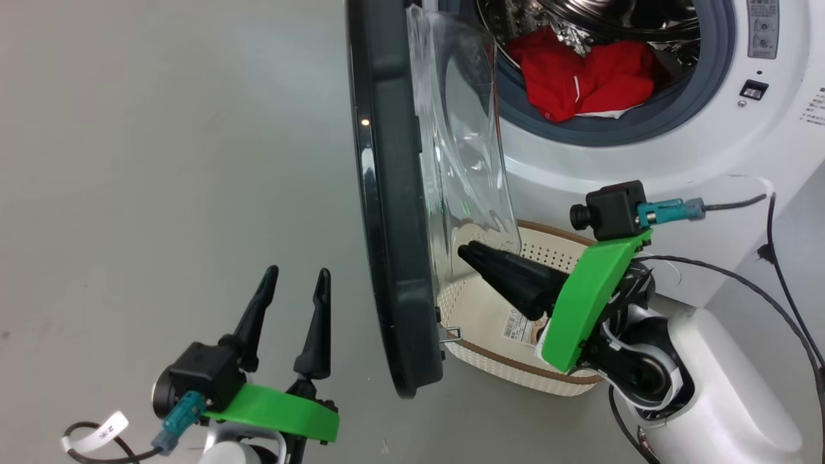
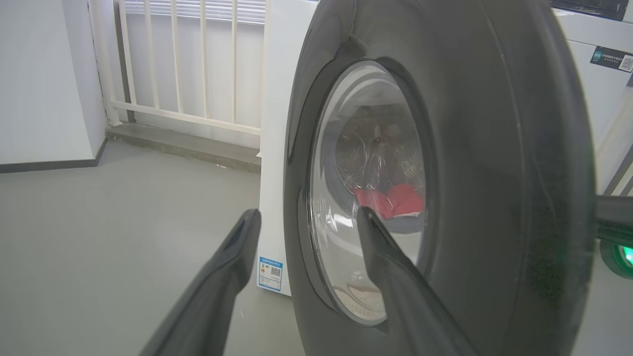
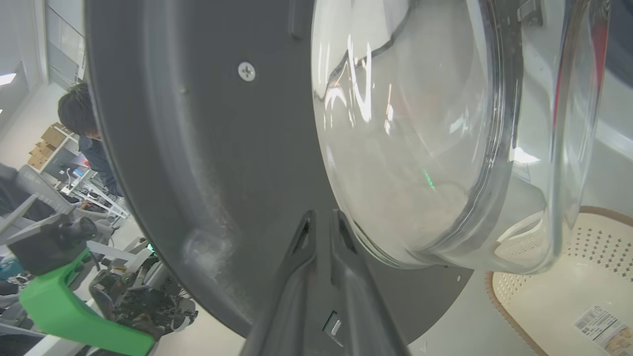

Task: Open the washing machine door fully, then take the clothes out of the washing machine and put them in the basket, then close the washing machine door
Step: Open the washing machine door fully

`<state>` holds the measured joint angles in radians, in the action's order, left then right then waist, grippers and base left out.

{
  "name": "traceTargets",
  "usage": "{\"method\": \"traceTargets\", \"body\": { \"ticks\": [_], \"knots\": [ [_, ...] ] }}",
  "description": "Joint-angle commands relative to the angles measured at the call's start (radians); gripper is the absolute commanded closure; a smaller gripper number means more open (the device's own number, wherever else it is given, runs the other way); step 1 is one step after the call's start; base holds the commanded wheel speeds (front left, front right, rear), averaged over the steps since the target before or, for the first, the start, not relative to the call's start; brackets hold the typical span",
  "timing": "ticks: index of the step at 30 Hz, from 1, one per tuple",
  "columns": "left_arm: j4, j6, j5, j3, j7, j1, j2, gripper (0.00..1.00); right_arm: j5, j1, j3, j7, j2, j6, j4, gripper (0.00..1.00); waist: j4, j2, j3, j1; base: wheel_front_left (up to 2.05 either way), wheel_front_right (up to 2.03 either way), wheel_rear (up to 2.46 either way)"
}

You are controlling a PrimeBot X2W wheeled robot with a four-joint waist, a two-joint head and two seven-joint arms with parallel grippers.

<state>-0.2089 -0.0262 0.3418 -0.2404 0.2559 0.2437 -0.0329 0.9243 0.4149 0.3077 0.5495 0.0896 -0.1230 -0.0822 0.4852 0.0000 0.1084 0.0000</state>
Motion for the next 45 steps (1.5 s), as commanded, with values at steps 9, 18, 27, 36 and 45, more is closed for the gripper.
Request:
{"method": "traceTargets", "body": {
  "ticks": [9, 18, 27, 36, 45],
  "knots": [
    [0.047, 0.004, -0.011, 0.037, 0.006, -0.001, -0.017, 0.0, -0.374, -0.052, 0.025, -0.247, -0.005, -0.008, 0.121, 0.0, -0.005, 0.0, 0.009, 0.0, 0.0, 0.0, 0.0],
    [0.089, -0.004, -0.018, 0.047, 0.006, -0.015, -0.017, 0.0, -0.679, -0.11, -0.038, -0.479, -0.021, -0.008, 0.122, 0.0, -0.017, 0.0, 0.016, 0.0, 0.0, 0.0, 0.0],
    [0.117, -0.008, -0.035, 0.056, 0.006, -0.026, -0.017, 0.0, -0.779, -0.202, -0.12, -0.645, -0.039, -0.008, 0.112, 0.0, -0.025, 0.0, 0.014, 0.0, 0.0, 0.0, 0.0],
    [0.123, -0.012, -0.062, 0.06, 0.006, -0.039, -0.017, 0.0, -0.756, -0.291, -0.135, -0.72, -0.039, -0.008, 0.092, 0.0, -0.033, 0.0, 0.004, 0.0, 0.0, 0.0, 0.0],
    [0.128, -0.018, -0.063, 0.061, 0.006, -0.048, -0.017, 0.0, -0.765, -0.341, -0.132, -0.749, -0.039, -0.008, 0.089, 0.0, -0.035, 0.0, 0.001, 0.0, 0.0, 0.0, 0.0]
  ]
}}
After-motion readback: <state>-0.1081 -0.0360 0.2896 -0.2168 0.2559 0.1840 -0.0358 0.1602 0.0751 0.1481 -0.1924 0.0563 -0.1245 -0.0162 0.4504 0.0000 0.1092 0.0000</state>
